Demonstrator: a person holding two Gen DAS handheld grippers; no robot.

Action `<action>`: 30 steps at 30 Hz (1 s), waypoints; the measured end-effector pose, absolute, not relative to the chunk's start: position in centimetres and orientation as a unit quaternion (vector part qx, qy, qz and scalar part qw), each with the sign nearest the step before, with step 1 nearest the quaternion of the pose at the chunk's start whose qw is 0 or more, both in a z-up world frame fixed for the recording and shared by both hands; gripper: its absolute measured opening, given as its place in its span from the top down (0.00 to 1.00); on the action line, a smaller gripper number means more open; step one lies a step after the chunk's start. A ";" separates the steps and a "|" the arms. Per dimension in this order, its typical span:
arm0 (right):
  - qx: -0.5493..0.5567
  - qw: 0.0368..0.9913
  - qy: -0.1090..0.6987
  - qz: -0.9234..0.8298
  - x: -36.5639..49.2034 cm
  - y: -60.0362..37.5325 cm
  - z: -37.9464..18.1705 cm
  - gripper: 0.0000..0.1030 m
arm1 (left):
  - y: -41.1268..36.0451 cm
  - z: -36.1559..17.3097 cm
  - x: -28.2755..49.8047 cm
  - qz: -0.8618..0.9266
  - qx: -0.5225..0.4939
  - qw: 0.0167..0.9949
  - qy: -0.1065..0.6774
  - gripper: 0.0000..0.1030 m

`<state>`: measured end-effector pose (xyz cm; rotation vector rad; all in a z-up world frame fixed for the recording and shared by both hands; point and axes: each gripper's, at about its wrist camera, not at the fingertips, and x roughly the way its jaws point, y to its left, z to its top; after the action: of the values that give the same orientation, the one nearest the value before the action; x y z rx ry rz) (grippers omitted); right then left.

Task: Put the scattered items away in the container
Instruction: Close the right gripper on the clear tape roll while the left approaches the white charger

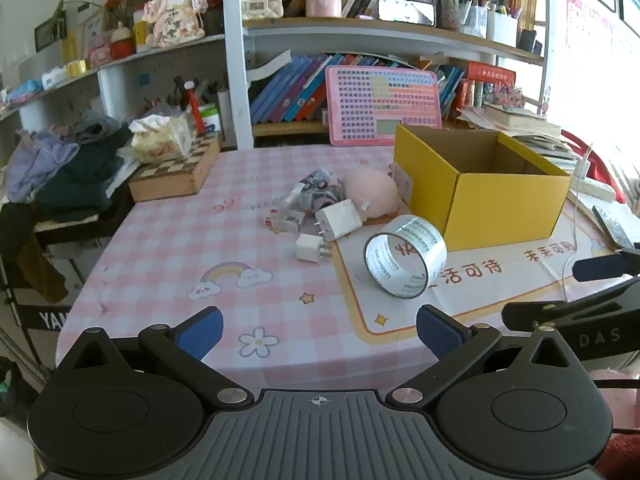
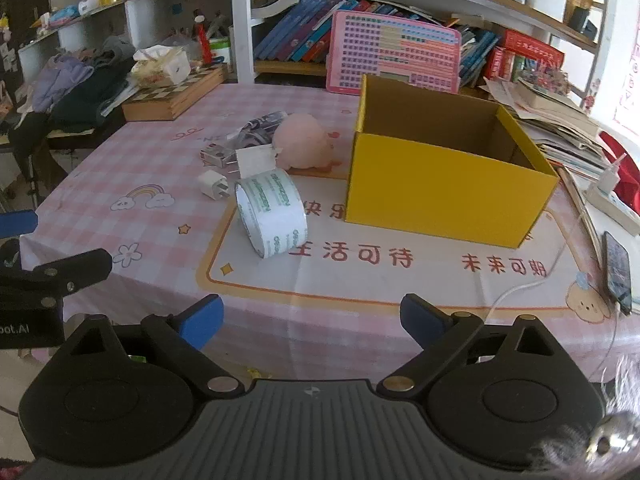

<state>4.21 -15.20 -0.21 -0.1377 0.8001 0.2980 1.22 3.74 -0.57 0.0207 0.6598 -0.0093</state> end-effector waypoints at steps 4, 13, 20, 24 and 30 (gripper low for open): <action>-0.078 0.903 0.394 0.155 5.5 -14.5 -0.6 0.10 | 4.4 -0.6 2.3 -0.003 -0.011 0.942 0.334 0.00; -0.097 0.891 0.405 0.180 8.9 -12.9 -1.5 0.13 | 5.2 -1.7 4.6 0.005 -0.031 0.932 0.361 0.00; -0.111 0.879 0.415 0.207 11.8 -11.3 -2.2 0.17 | 6.1 -1.8 7.3 0.031 -0.038 0.927 0.371 0.00; -0.120 0.870 0.424 0.220 13.3 -10.8 -2.6 0.19 | 6.1 -2.0 8.4 0.029 -0.037 0.926 0.374 0.00; -0.122 0.861 0.437 0.229 14.9 -10.4 -3.4 0.27 | 6.1 -2.3 9.5 0.031 -0.034 0.923 0.381 0.00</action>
<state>14.91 -10.38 -3.38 -0.2570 0.9161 0.4815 9.48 6.08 -2.26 -0.0696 0.7822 0.0633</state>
